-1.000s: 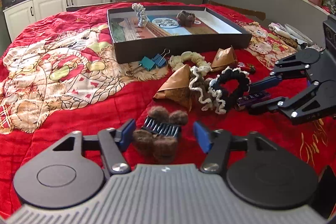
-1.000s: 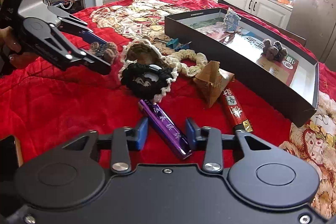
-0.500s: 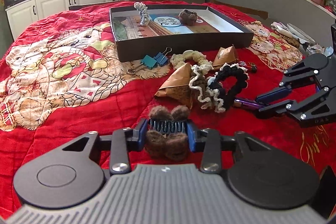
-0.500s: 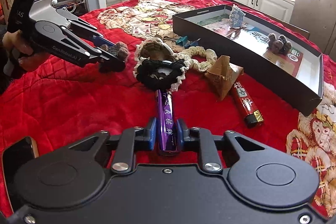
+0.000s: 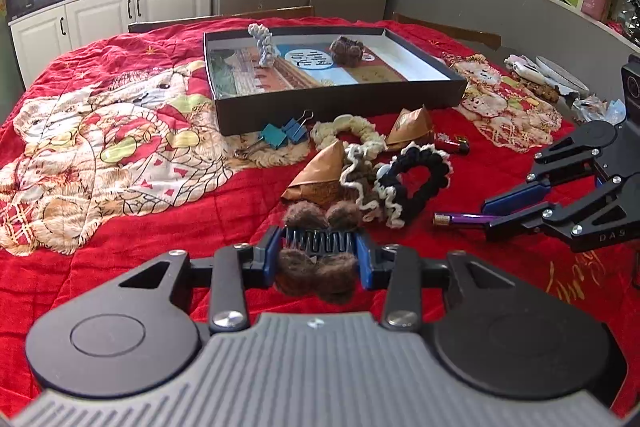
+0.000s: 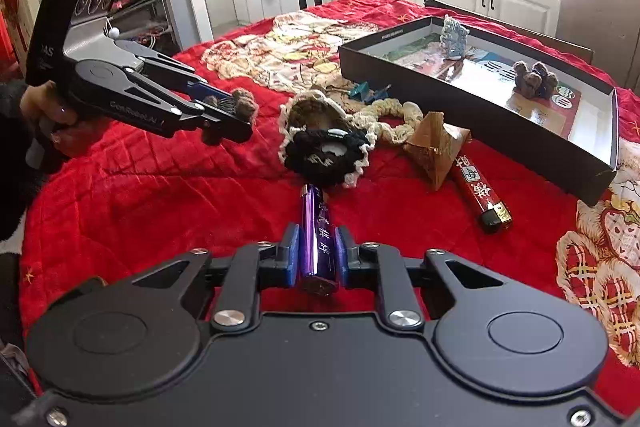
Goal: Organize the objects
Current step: 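Carry the pom-pom comb clip and purple tube with both tools into the box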
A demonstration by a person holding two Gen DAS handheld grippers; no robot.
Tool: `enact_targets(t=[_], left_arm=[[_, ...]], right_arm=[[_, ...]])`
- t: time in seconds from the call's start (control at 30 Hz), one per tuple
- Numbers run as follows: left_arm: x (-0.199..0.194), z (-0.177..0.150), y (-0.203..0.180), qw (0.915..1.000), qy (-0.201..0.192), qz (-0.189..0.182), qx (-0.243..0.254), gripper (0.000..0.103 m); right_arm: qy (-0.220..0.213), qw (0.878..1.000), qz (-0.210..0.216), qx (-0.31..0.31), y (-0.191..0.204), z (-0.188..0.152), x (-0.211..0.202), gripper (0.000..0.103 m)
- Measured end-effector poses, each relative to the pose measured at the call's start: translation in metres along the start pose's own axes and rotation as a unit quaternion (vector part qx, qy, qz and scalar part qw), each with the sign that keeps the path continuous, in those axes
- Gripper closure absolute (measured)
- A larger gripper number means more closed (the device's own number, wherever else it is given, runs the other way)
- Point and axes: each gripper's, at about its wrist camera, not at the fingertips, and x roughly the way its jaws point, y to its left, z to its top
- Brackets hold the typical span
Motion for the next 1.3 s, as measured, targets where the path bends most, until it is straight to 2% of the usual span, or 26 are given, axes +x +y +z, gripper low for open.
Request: enact_targets(t=[0.57, 0.9, 1.3], left_arm=[[-0.011, 0.025, -0.004, 0.9996, -0.029, -0.003, 0.001, 0.061], [0.005, 0.067, -0.007, 0.9985, -0.053, -0.006, 0.012, 0.061], [0.055, 0.119, -0.001, 0.9982, -0.057, 0.012, 0.011, 0.061]], right_arm=[[-0.061, 0.998, 0.017, 0.029, -0.004, 0.018, -0.036, 0.086], [-0.099, 0.993, -0.029, 0.053, -0.029, 0.050, -0.042, 0.086], [-0.117, 0.984, -0.085, 0.108, -0.087, 0.079, -0.030, 0.086]])
